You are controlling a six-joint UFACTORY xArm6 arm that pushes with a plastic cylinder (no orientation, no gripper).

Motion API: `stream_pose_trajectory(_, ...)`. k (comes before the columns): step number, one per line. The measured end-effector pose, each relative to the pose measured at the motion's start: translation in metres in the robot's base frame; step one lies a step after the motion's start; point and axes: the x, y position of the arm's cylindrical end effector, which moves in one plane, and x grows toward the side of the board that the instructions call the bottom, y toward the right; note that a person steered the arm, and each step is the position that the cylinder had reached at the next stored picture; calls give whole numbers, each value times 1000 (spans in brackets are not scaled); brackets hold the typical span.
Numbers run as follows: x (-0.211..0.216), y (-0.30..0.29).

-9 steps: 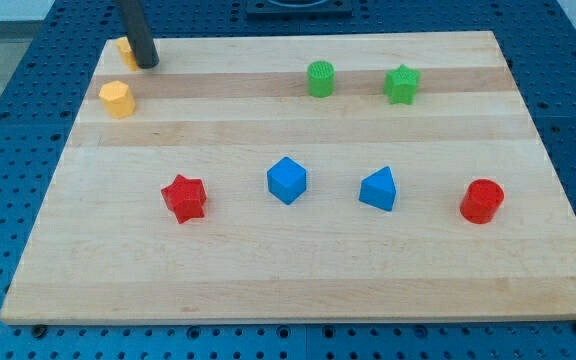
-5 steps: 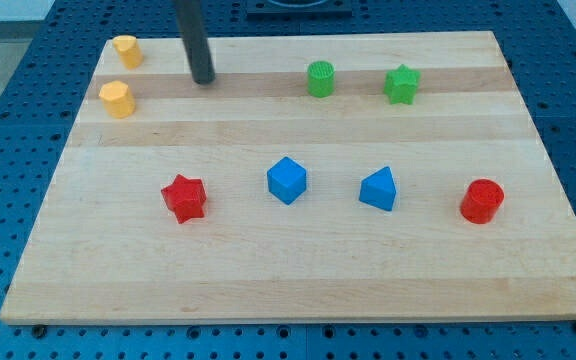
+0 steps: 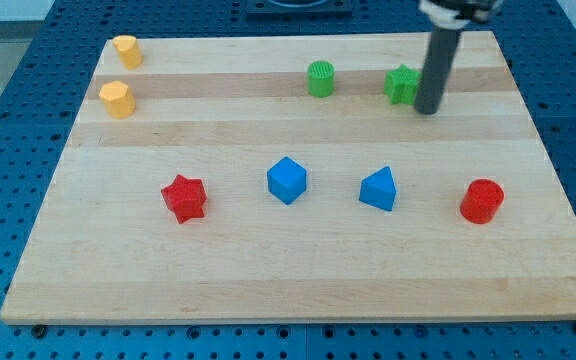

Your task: Move the green star to the top center of the board

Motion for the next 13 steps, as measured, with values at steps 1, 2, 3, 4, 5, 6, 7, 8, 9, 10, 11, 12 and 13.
stream_pose_trajectory(1,-23,-1)
stream_pose_trajectory(2,-50,-28)
stream_pose_trajectory(3,-55,-14)
stream_pose_trajectory(4,-48,45)
stream_pose_trajectory(5,-32,72)
stream_pose_trajectory(6,-9,61)
stream_pose_trajectory(7,-13,16)
stream_pose_trajectory(8,-52,-38)
stream_pose_trajectory(9,-90,-84)
stream_pose_trajectory(10,-105,-70)
stream_pose_trajectory(11,-109,-5)
stream_pose_trajectory(12,-89,48)
stream_pose_trajectory(13,-51,56)
